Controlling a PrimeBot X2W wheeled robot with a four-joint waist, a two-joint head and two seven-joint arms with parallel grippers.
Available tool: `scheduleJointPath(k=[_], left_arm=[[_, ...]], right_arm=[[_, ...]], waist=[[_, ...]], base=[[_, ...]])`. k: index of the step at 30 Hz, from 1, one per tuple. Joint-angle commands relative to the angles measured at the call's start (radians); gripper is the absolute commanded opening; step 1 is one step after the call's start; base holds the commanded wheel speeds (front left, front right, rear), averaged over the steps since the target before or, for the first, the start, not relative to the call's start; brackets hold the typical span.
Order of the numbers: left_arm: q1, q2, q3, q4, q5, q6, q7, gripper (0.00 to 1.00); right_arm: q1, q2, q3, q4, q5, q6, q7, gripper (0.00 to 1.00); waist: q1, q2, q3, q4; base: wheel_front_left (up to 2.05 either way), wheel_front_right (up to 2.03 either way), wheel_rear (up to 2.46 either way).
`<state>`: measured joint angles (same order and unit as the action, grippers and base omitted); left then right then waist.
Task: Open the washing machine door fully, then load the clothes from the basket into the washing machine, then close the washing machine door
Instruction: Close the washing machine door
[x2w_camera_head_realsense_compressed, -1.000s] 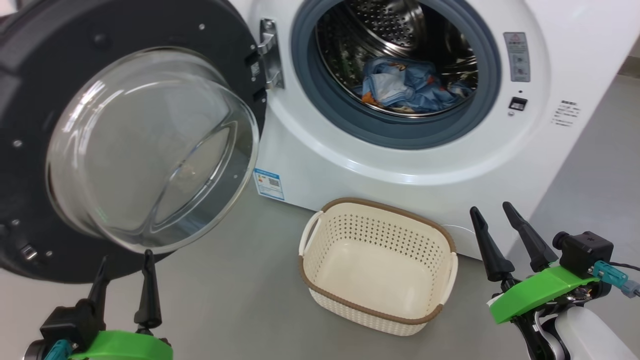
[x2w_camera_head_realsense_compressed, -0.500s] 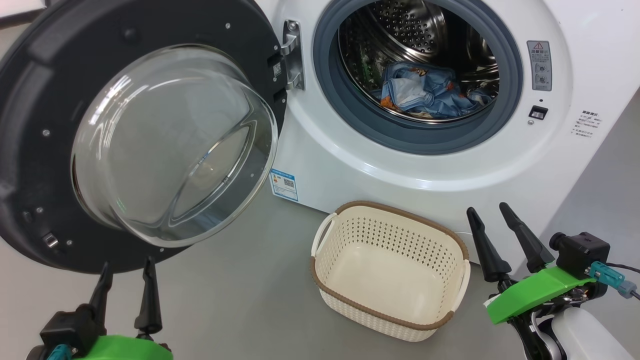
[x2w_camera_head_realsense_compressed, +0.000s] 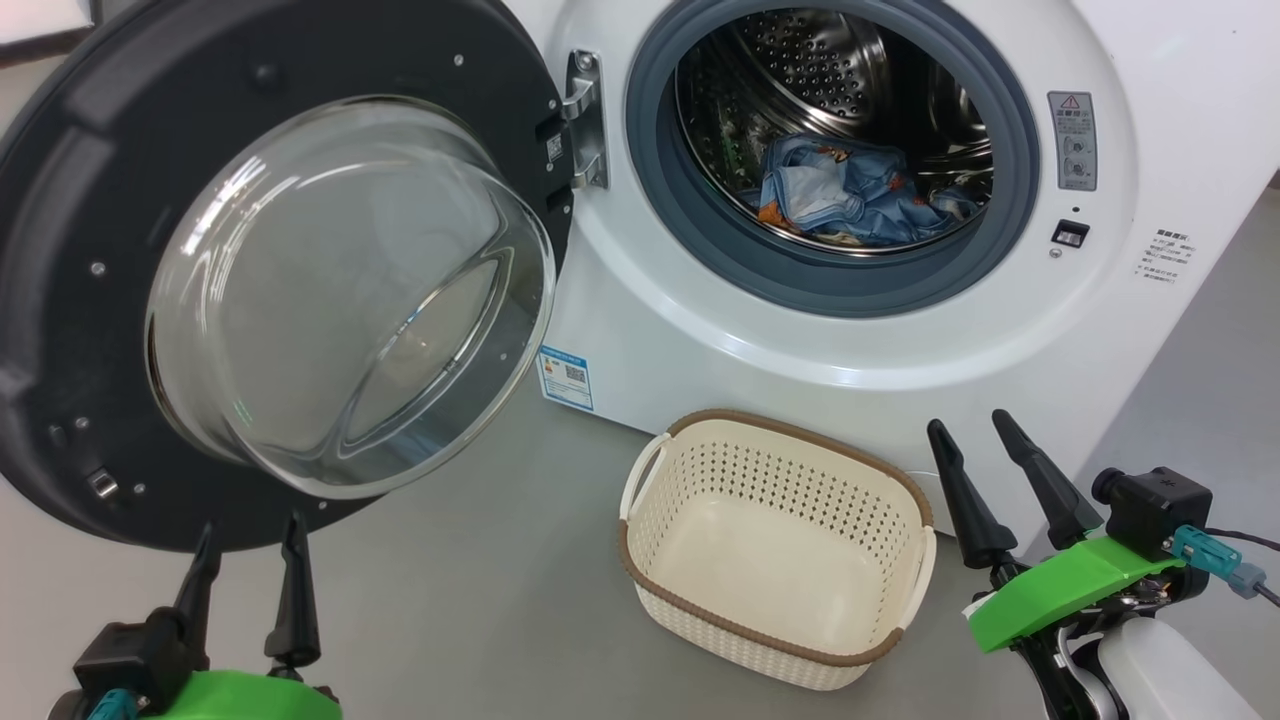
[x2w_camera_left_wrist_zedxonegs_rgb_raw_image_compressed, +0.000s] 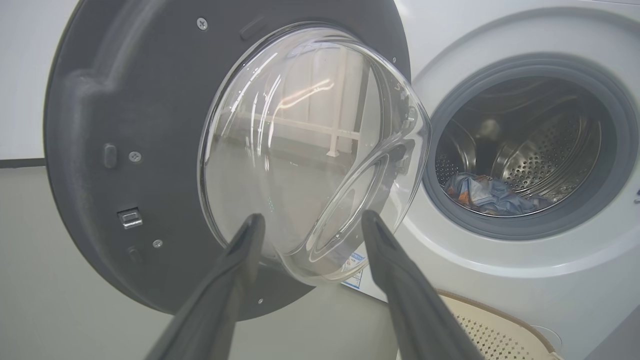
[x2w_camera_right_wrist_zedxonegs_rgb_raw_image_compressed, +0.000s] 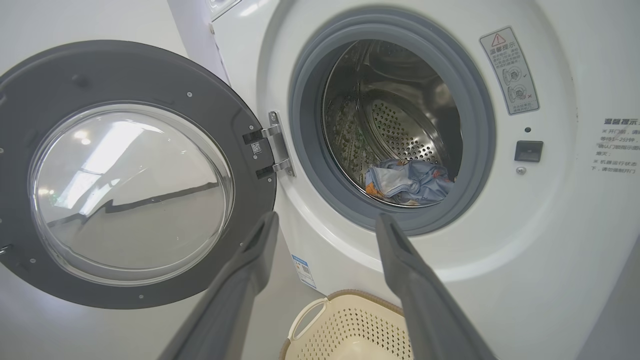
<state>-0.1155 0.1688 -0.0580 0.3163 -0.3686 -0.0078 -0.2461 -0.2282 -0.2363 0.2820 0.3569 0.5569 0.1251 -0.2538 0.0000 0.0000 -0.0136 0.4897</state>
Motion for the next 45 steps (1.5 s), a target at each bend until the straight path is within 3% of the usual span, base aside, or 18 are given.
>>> scheduleJointPath(k=[1, 10, 11, 12, 13, 22, 34, 45], left_arm=[[-0.009, 0.026, 0.032, -0.032, -0.003, 0.008, 0.000, 1.00], [-0.006, 0.032, 0.029, -0.035, -0.010, 0.011, -0.001, 1.00], [-0.005, 0.032, 0.028, -0.036, -0.011, 0.011, -0.001, 0.77], [-0.006, 0.032, 0.028, -0.036, -0.013, 0.011, 0.000, 0.28], [-0.006, 0.032, 0.027, -0.037, -0.014, 0.011, 0.000, 0.00], [-0.051, 0.043, 0.063, -0.101, -0.091, -0.029, 0.005, 0.00], [-0.169, 0.127, 0.168, -0.292, -0.227, -0.067, 0.060, 0.00], [-0.311, 0.177, 0.299, -0.248, -0.503, -0.109, 0.094, 0.00]], right_arm=[[-0.003, -0.007, 0.014, -0.019, 0.006, 0.006, -0.008, 1.00], [-0.001, -0.007, 0.016, -0.018, 0.006, 0.006, -0.008, 1.00], [-0.001, -0.007, 0.016, -0.018, 0.006, 0.006, -0.008, 1.00], [-0.001, -0.007, 0.016, -0.018, 0.007, 0.006, -0.008, 1.00], [-0.001, -0.008, 0.016, -0.019, 0.007, 0.006, -0.008, 1.00], [0.004, -0.013, 0.010, -0.023, 0.003, 0.006, -0.008, 1.00], [-0.005, -0.035, 0.023, -0.024, 0.006, 0.006, -0.008, 1.00], [-0.025, -0.069, 0.048, -0.017, 0.012, 0.006, -0.008, 1.00]], waist=[[0.0000, 0.0000, -0.001, -0.001], [0.0000, 0.0000, -0.002, -0.011], [0.0000, 0.0000, -0.001, -0.011], [0.0000, 0.0000, -0.001, -0.012], [0.0000, 0.0000, -0.001, -0.012], [0.0000, 0.0000, 0.006, -0.005], [0.0000, 0.0000, 0.032, -0.005], [0.0000, 0.0000, 0.046, -0.039]], base=[[0.00, 0.00, 0.00], [0.00, 0.00, 0.00], [0.00, 0.00, 0.00], [0.00, 0.00, 0.00], [0.00, 0.00, 0.00], [0.00, 0.00, 0.00], [0.00, 0.00, 0.00], [0.00, 0.00, 0.00]])
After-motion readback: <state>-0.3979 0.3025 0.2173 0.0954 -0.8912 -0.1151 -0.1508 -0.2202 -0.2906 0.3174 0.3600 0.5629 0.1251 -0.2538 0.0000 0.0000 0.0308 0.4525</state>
